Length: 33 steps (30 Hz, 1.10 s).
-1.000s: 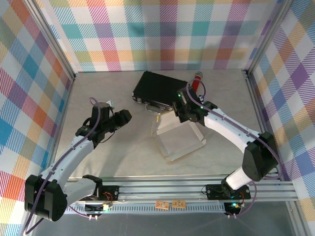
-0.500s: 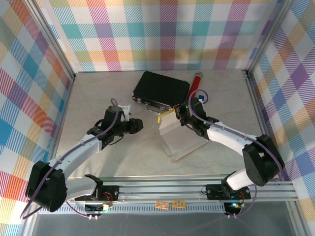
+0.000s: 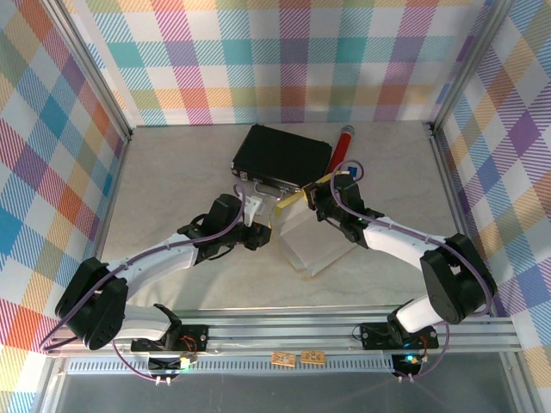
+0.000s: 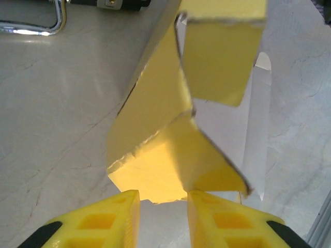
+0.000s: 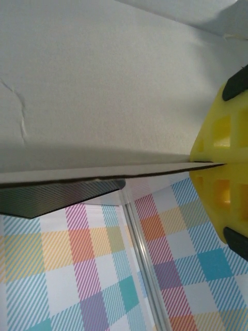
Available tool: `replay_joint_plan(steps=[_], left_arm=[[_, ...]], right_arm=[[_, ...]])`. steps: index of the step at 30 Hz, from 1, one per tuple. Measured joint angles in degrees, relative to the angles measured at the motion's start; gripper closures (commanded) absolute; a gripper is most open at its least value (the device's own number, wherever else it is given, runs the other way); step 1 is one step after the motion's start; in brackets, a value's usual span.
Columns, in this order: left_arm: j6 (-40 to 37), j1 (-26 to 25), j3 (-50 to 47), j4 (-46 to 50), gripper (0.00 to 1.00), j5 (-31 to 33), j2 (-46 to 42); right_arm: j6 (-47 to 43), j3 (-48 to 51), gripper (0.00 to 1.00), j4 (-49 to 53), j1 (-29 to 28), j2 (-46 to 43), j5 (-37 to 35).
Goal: Fold the paper box
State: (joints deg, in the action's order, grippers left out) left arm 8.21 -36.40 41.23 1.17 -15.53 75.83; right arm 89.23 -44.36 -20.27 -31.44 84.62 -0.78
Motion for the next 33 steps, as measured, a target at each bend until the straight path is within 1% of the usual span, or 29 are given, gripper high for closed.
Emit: replay_joint_plan(steps=[8,12,16,24,33], left_arm=[[-3.67,-0.76,0.55,-0.94,0.7,-0.46,4.48],[-4.83,-1.77,1.03,-1.29,0.7,-0.44,5.4],[-5.31,-2.97,1.05,-1.38,0.7,-0.33,5.55],[-6.4,-6.97,2.45,-1.57,0.7,0.15,7.76],[-6.36,-8.11,2.86,-1.64,0.7,1.4,8.79]], right_arm=[[-1.9,2.67,1.0,-4.7,1.42,0.63,3.78],[-2.34,4.28,1.0,-7.02,1.84,0.68,4.94],[-2.93,5.44,1.0,-8.44,2.27,0.59,6.03],[-3.19,7.8,1.0,-10.43,3.3,-0.48,7.98],[-3.21,10.08,1.0,-12.72,3.39,-1.36,8.41]])
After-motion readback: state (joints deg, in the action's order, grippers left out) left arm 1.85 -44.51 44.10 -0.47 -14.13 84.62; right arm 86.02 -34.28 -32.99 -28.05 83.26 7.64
